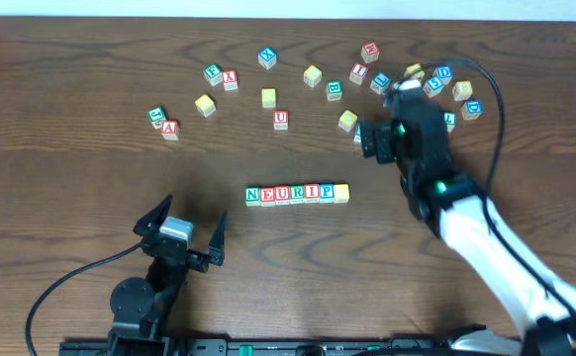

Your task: Spell out NEURIPS

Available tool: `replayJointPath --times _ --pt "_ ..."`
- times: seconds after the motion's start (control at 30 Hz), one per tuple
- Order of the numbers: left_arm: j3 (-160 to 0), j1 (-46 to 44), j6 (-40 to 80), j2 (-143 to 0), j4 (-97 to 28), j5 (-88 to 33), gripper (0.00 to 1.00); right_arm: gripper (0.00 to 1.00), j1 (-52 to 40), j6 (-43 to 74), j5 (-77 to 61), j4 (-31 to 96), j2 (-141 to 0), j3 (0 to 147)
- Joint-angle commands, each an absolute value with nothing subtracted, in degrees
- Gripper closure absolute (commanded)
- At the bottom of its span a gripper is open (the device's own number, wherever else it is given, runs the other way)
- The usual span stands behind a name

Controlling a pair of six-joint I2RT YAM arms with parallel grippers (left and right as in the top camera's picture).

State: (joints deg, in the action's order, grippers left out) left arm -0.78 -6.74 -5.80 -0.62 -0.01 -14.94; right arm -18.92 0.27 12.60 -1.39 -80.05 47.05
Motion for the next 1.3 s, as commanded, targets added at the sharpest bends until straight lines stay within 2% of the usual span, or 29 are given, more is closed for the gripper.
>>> replayJointPath --times 0.0,0.13,0.53,0.7,0.97,1.27 --pt "-0.3 -6.4 -5.1 -0.2 -2.7 -17.3 0.02 0.01 -18.0 -2.5 13.6 -8.5 -71.6 37.3" --pt "-0.3 -6.4 -5.1 -0.2 -2.7 -17.3 0.02 0.01 -17.9 -8.3 12.1 -15.2 -65.1 30.3" --pt "-0.3 -6.4 -5.1 -0.2 -2.7 -17.3 0.02 0.01 -13.9 -9.6 4.8 -16.0 -47.7 14.0" --pt "-0.3 -6.4 -5.1 -0.2 -2.7 -17.3 0.02 0.01 -13.5 -16.4 0.1 -17.4 -40.3 7.1" --pt "-0.3 -6.4 -5.1 -0.2 -2.7 -17.3 0.03 0.01 -13.1 -16.8 -0.2 -17.2 -32.2 0.2" --pt "-0.3 -6.4 -5.1 -0.2 -2.7 -17.3 0.02 0.01 -9.7 -16.5 -0.6 -2.7 -22.2 0.3"
